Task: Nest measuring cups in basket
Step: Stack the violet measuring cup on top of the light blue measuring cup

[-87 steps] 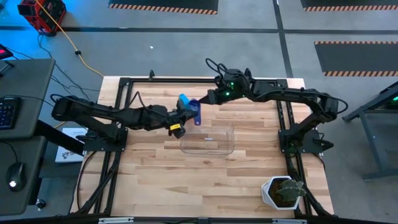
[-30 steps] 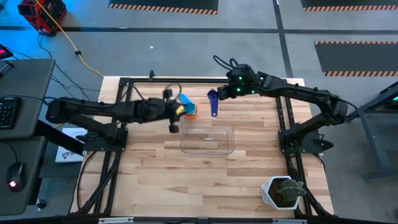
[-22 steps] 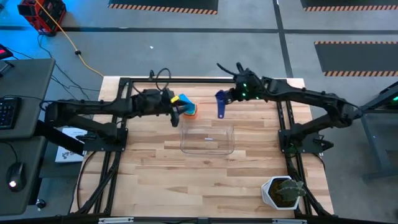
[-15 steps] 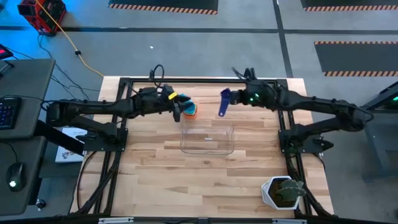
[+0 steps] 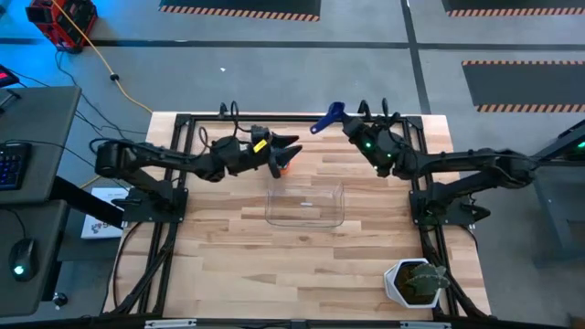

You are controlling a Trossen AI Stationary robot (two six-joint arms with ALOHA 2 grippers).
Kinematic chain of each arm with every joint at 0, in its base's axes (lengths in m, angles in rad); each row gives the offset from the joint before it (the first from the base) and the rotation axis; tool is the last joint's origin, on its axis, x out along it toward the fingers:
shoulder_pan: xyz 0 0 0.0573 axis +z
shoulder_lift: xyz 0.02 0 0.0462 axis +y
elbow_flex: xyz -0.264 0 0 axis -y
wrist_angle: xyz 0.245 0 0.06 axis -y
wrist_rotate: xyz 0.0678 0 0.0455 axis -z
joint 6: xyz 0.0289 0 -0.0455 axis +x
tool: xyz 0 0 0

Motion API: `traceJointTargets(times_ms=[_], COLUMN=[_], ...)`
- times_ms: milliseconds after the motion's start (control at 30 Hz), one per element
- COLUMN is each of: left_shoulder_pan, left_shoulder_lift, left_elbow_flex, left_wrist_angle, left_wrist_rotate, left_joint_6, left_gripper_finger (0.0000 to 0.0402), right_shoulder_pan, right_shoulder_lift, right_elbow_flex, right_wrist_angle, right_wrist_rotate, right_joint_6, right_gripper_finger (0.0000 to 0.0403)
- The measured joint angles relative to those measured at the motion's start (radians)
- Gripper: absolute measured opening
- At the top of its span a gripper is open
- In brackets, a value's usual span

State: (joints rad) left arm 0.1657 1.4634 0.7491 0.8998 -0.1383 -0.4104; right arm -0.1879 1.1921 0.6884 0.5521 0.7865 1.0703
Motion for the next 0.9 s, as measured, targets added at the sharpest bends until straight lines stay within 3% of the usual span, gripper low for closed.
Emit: traceJointTargets(times_ms=[167,500,900], left_shoulder_pan=[0.001,0.026,0.026], left_shoulder_lift=[0.065,0.059,0.061], left_elbow_flex=[0.04,0.05,0.05], left_wrist_angle=[0.095,0.098,0.078], left_wrist_rotate=[-0.002,-0.002,-0.036], left_joint_6=[-0.217,-0.164,-0.151], left_gripper_finger=[0.0221,0.0218,0.0124], right_shoulder_pan=[0.0,0.001,0.007], right_shoulder_lift=[0.075,0.105,0.112], right_elbow_flex=[0.066,0.115,0.116], right_wrist_angle=[0.014,0.009,-0.036], right_wrist_rotate=[-0.036,-0.056,-0.083], right_joint_6=[-0.017,-0.102,-0.062], right_gripper_finger=[0.0,0.0,0.0])
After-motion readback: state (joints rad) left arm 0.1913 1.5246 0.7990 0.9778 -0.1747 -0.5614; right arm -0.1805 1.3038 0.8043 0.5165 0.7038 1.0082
